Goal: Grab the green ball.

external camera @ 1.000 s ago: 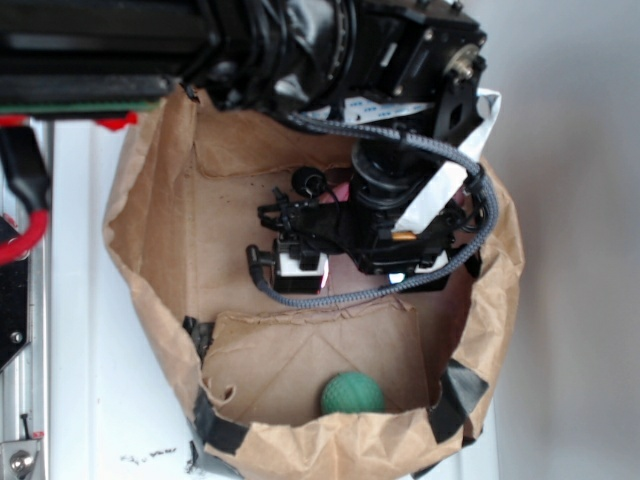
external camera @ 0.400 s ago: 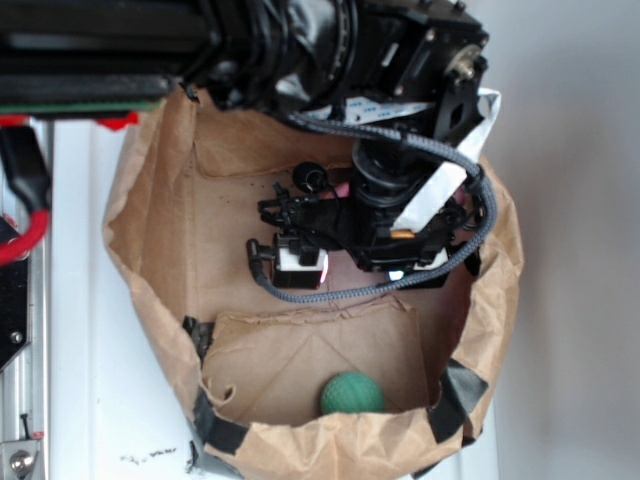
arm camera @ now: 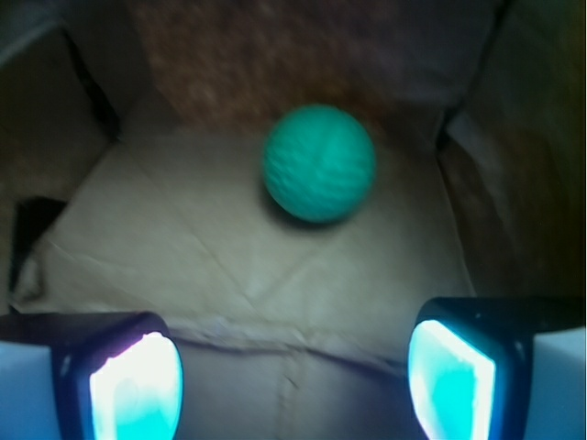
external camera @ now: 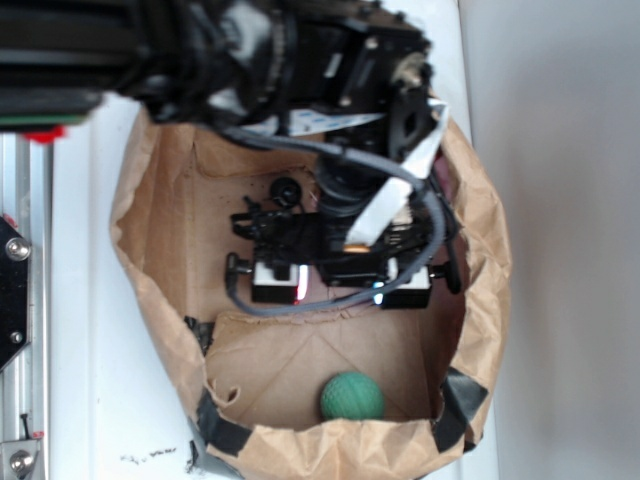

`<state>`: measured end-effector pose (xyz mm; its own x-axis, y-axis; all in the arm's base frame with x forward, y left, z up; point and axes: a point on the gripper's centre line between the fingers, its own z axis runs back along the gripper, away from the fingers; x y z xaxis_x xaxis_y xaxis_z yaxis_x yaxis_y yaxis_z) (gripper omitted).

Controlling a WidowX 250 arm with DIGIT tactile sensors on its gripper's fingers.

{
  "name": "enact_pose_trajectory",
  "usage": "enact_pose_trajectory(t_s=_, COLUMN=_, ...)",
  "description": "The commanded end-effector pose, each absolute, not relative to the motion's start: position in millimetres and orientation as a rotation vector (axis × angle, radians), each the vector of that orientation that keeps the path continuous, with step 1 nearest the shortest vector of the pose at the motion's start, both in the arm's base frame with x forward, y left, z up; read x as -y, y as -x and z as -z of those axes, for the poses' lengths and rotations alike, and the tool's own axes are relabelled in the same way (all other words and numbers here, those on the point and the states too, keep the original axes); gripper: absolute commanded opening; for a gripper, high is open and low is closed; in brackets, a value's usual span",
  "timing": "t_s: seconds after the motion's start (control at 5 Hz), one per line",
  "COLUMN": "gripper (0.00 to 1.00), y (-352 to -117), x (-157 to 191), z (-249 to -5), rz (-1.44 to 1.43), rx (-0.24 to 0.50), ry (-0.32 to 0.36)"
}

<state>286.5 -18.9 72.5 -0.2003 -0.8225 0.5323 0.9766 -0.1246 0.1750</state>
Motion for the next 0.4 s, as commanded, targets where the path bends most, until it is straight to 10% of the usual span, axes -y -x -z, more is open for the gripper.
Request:
enact_pose_trajectory(t_s=0.0, gripper=1.0, y=-271, x=58, z=-96, rz=1.749, rx=0.63, ry=0.277)
enact_pose_trajectory(t_s=0.2, gripper=1.0, y=-269, x=74, z=-88, rz=1.745, rx=0.607, ry=0.23)
